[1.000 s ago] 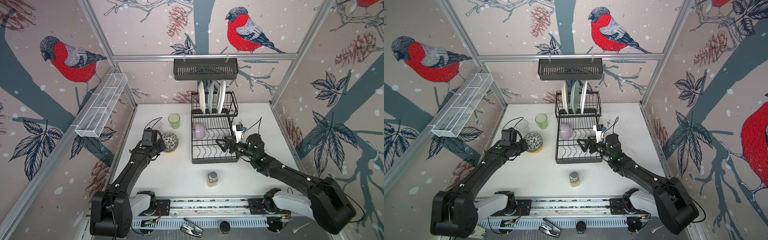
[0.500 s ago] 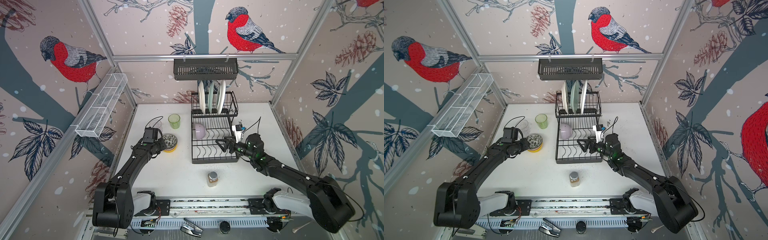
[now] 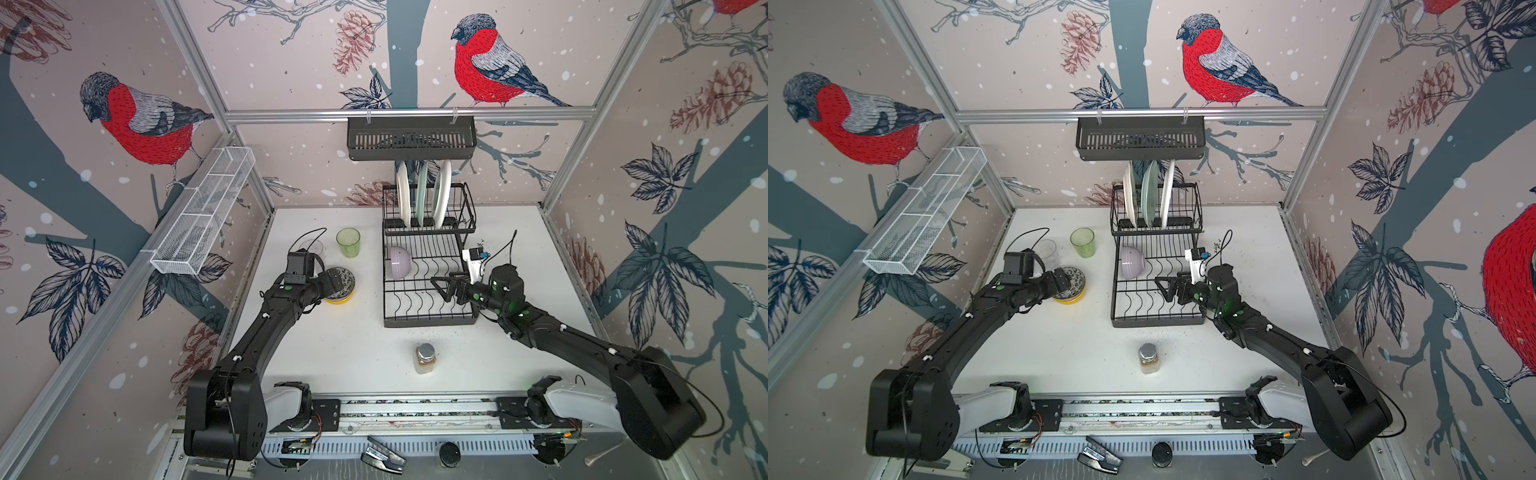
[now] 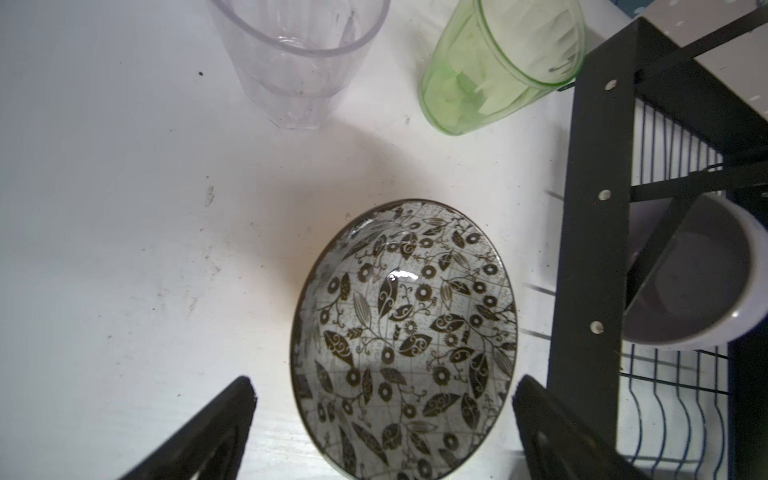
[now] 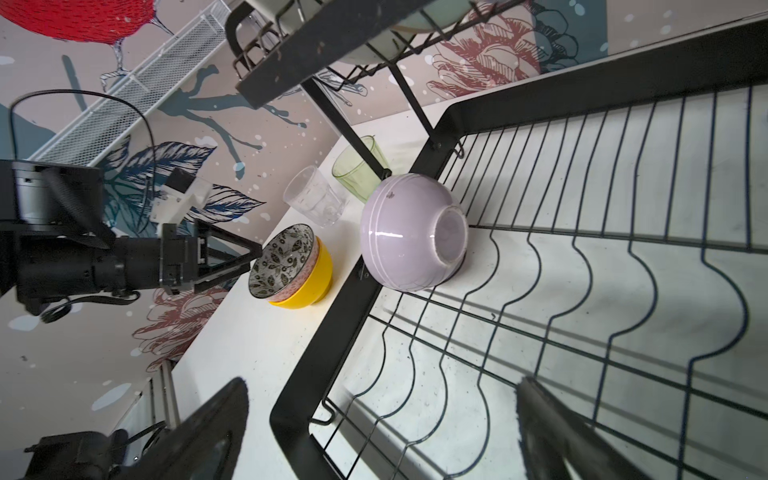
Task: Unload the mixed dishes from the dish rack
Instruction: 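Open the left gripper and draw back while the right gripper reaches toward the lilac bowl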
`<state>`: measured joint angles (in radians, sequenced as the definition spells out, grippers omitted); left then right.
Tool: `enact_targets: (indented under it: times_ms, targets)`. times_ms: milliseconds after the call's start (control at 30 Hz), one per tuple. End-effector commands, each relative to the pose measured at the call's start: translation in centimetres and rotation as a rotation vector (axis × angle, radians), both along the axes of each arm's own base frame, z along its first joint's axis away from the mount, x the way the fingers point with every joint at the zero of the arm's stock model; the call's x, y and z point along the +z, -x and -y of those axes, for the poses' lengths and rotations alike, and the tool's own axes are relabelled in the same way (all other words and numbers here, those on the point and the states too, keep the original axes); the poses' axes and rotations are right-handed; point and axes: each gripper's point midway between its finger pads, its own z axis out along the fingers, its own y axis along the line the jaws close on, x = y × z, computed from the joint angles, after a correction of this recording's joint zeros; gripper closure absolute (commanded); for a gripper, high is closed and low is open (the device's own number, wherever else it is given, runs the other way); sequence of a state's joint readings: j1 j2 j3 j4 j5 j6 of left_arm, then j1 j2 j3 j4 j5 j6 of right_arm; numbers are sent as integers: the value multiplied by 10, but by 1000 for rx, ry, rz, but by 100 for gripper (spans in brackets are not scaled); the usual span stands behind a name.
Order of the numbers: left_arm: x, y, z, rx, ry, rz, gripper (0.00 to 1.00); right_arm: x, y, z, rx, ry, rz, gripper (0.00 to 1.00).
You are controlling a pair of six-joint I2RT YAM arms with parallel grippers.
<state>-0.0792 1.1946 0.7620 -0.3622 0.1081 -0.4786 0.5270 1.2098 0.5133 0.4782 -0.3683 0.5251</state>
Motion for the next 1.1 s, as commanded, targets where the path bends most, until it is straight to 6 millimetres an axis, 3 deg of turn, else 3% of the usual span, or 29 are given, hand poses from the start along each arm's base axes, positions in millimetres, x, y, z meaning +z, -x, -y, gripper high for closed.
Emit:
enact_targets:
  times_ms: [0,267,300,533,833,1067]
  targets:
    - [12,-6,2,38,47,60,3,-4,-6,2,-50,77,22,0]
    - [53,-4,18,12,39,269,3,-7,-8,-10,-84,109,4,1]
    - [55,-4,20,8,18,288,3,-16,-9,-12,-83,116,-18,0]
    - [49,-5,51,-99,89,330,3,-25,-13,-28,-84,100,-67,0]
    - [44,8,84,-234,44,337,3,-39,-18,-28,-134,114,-122,0]
    - [46,12,72,-187,-85,377,3,-42,-23,-28,-145,143,-132,1]
